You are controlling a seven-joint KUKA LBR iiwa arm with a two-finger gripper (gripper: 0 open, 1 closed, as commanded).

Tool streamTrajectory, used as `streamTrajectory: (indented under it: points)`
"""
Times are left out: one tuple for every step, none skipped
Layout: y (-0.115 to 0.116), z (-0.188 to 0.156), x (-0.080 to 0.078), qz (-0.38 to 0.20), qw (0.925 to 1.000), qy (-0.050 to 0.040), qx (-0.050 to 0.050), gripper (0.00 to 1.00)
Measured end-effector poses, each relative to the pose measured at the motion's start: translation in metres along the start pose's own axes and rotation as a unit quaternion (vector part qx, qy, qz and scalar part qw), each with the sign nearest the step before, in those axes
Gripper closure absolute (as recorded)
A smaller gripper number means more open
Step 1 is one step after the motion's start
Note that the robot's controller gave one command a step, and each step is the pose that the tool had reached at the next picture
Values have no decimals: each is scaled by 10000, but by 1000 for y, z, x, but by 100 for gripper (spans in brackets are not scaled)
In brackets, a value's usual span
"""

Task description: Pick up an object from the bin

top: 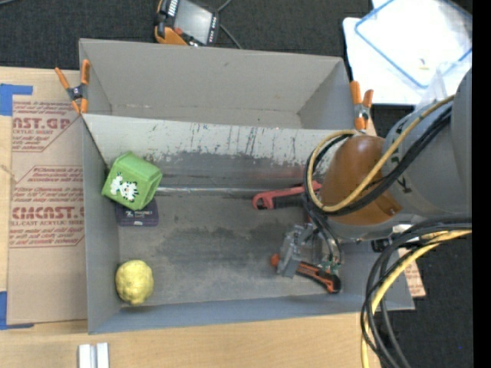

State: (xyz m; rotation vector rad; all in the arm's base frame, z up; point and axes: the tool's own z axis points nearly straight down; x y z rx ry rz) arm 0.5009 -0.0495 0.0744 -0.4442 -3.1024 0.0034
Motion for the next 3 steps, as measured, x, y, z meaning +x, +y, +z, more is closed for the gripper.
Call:
streamTrajectory:
  points:
    - [3,-43,-5,-26,10000,-7,-5,100]
    - [3,-47,-7,-42,10000,15,-2,100]
    - [-13,-1,-14,-186,9998,25,1,0]
